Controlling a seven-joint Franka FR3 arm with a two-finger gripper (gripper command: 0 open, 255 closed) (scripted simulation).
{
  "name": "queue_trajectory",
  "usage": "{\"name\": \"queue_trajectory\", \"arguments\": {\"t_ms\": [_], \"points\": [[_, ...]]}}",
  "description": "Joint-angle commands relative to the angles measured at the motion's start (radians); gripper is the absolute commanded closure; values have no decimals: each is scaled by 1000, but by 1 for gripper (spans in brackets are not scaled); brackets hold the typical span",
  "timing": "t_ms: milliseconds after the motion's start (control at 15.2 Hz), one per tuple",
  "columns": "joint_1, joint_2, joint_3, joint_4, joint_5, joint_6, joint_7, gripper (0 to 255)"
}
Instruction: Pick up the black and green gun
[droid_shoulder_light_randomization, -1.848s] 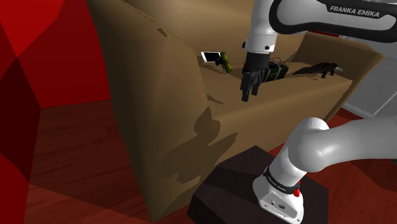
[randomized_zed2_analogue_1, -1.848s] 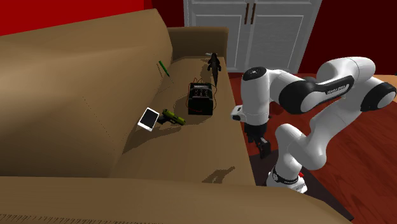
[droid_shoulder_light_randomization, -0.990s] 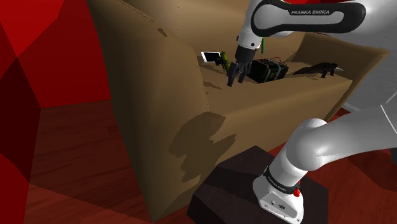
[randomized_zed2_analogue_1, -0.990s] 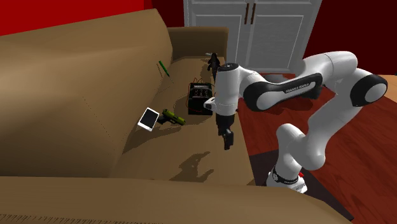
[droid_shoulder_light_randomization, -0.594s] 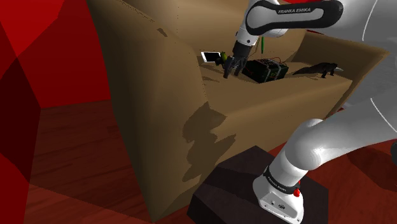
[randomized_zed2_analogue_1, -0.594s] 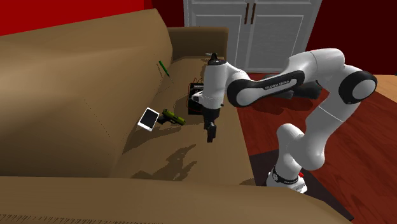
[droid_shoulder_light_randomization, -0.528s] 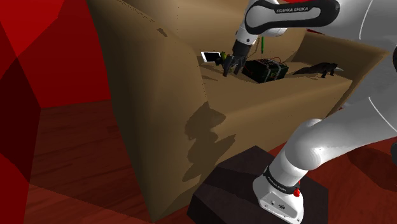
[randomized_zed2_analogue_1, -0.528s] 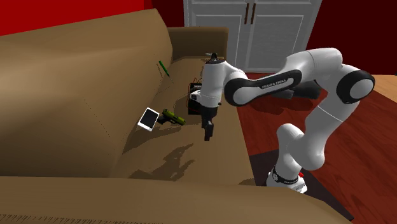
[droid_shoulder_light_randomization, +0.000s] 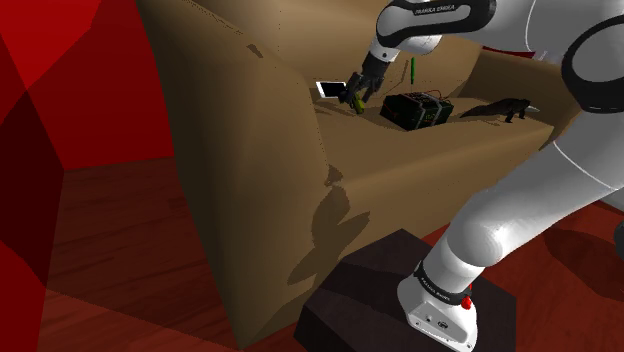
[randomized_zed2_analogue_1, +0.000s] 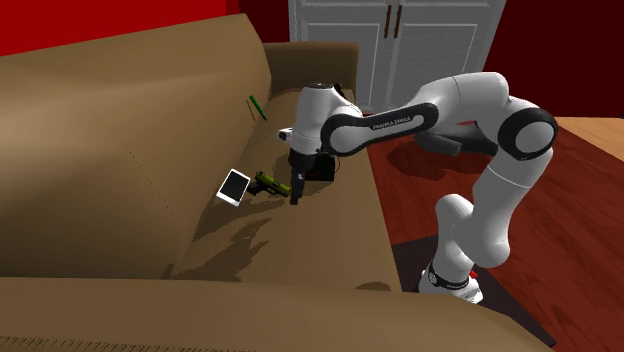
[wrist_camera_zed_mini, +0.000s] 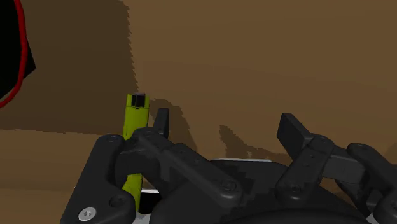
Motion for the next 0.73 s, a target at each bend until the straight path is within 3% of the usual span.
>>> {"name": "queue_trajectory", "arguments": {"t_ms": [0, 462, 660], "points": [[-6, 46, -25, 44, 23, 34, -27, 0], [-30, 225, -99, 245, 151, 106, -127, 0], [-33, 237, -102, 234, 164, 135, -138, 0]]}}
